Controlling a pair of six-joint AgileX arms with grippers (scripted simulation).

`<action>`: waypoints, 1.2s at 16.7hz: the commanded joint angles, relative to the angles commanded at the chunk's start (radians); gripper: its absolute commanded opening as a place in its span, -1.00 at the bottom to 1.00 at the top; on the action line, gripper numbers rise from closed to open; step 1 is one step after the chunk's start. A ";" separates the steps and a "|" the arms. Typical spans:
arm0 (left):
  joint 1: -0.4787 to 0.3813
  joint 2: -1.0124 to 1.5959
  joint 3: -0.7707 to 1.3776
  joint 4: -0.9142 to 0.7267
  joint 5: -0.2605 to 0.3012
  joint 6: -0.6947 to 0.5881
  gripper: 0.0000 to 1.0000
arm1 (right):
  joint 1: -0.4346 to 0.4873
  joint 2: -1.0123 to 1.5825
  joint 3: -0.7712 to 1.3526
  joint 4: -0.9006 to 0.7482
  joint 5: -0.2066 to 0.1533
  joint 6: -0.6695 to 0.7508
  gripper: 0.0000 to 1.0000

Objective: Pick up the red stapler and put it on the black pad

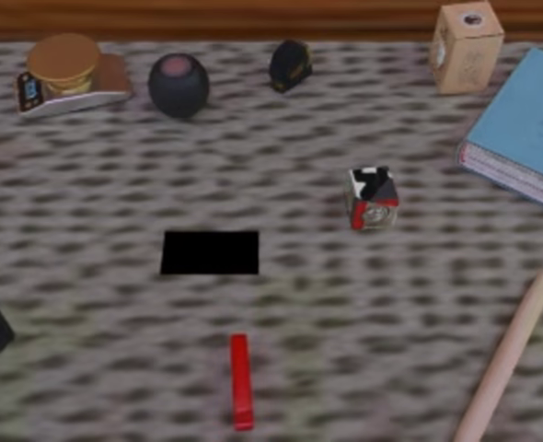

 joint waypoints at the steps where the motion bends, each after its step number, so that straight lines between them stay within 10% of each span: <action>1: 0.000 0.000 0.000 0.000 0.000 0.000 1.00 | 0.000 0.000 0.000 0.000 0.000 0.000 1.00; 8: -0.125 0.221 0.207 -0.162 0.004 -0.133 1.00 | 0.000 0.000 0.000 0.000 0.000 0.000 1.00; 20: -0.607 1.383 1.006 -0.862 0.002 -0.668 1.00 | 0.000 0.000 0.000 0.000 0.000 0.000 1.00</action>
